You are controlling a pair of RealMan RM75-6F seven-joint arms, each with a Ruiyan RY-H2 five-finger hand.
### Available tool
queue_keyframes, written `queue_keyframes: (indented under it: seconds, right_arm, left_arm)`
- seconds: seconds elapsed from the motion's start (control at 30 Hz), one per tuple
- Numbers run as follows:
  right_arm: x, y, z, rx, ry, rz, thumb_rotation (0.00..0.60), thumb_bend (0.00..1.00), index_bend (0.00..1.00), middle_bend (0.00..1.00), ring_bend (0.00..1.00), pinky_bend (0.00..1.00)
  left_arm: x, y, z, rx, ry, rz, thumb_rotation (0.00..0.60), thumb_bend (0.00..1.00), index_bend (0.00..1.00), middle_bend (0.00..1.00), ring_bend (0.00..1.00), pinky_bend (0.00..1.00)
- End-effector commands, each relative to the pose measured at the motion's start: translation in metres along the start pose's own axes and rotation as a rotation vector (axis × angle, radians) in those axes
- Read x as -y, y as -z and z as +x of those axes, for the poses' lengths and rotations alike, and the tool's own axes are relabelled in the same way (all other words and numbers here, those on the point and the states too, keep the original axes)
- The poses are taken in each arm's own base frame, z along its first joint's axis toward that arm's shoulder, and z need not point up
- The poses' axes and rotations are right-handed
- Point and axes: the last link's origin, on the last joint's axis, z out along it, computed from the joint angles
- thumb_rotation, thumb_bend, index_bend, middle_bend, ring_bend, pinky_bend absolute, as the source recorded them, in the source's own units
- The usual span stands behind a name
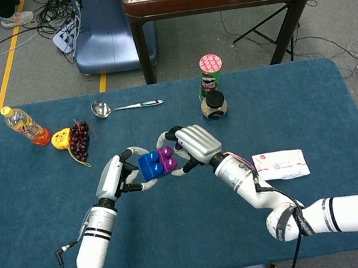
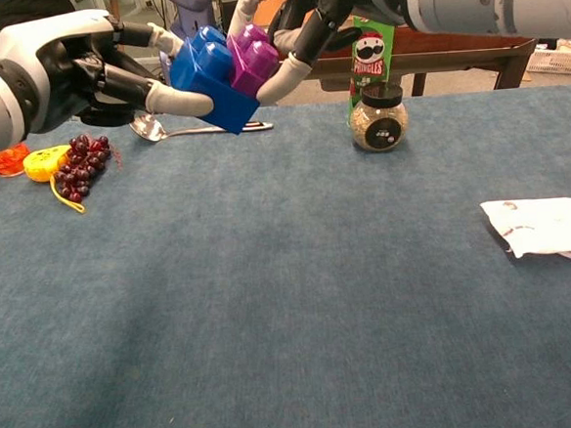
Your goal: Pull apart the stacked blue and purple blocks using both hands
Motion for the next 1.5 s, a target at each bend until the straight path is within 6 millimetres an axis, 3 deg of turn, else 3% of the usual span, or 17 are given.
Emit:
queue_keyframes:
  seconds: [0.03, 0.37, 1.0, 1.33, 1.5]
  right_arm:
    - [0.000, 0.000, -0.001, 0.000, -0.004, 0.001, 0.600, 0.39, 0.62, 1.00, 1.00, 1.00]
    - [-0.001, -0.001, 0.000, -0.014, -0.017, 0.011, 0.600, 0.40, 0.63, 1.00, 1.00, 1.00]
    - [-0.009, 0.005, 0.006, -0.034, -0.072, 0.017, 0.600, 0.43, 0.65, 1.00, 1.00, 1.00]
    - [-0.019, 0.012, 0.009, -0.041, -0.071, 0.001, 0.600, 0.43, 0.65, 1.00, 1.00, 1.00]
    - [-0.035, 0.017, 0.006, -0.030, -0.028, -0.038, 0.600, 0.43, 0.65, 1.00, 1.00, 1.00]
  left_arm:
    - [0.000, 0.000, 0.000, -0.004, 0.000, -0.004, 0.600, 0.00, 0.61, 1.00, 1.00, 1.00]
    - [0.001, 0.000, -0.002, 0.000, -0.007, 0.002, 0.600, 0.00, 0.67, 1.00, 1.00, 1.00]
    - [0.008, 0.001, -0.004, 0.009, -0.010, 0.027, 0.600, 0.00, 0.68, 1.00, 1.00, 1.00]
    - [0.014, 0.003, -0.004, 0.014, -0.024, 0.042, 0.600, 0.00, 0.68, 1.00, 1.00, 1.00]
    - [0.023, 0.006, -0.008, 0.044, -0.071, 0.065, 0.600, 0.00, 0.68, 1.00, 1.00, 1.00]
